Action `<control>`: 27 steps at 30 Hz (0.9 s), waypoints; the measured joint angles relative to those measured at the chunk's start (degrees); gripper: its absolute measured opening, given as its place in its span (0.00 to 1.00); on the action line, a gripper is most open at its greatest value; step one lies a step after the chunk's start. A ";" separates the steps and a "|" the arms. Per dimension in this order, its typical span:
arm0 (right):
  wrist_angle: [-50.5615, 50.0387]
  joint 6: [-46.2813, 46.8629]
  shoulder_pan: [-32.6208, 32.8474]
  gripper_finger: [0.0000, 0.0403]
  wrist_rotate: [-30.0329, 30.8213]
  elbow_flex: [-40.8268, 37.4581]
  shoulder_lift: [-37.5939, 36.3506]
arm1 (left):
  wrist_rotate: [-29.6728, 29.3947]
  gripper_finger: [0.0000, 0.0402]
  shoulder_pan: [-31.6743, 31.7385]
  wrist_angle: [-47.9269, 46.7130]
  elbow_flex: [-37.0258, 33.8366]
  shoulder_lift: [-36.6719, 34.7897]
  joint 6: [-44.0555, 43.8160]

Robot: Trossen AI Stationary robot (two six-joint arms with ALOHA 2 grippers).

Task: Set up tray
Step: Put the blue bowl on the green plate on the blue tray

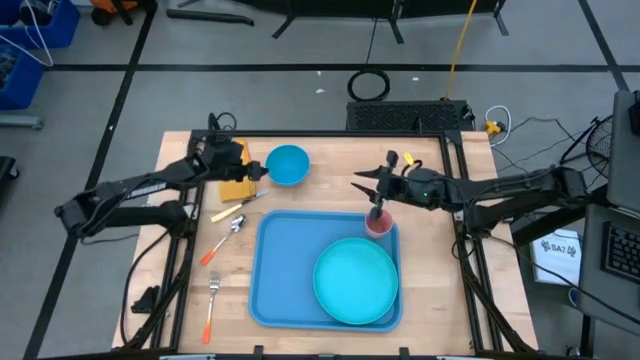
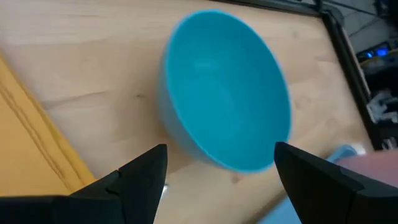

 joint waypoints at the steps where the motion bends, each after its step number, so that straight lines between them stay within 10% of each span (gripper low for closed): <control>1: -0.02 0.02 0.00 0.29 -0.02 -0.22 -0.26 | 0.39 0.75 1.03 0.93 0.00 1.45 -0.04; 20: -0.28 1.19 0.13 0.29 -0.30 -0.72 -0.74 | 4.57 0.74 5.12 8.69 3.02 17.54 -1.67; 27: -0.76 1.77 0.12 0.28 -0.15 -0.70 -0.72 | 4.65 0.46 4.73 2.32 8.92 20.83 2.30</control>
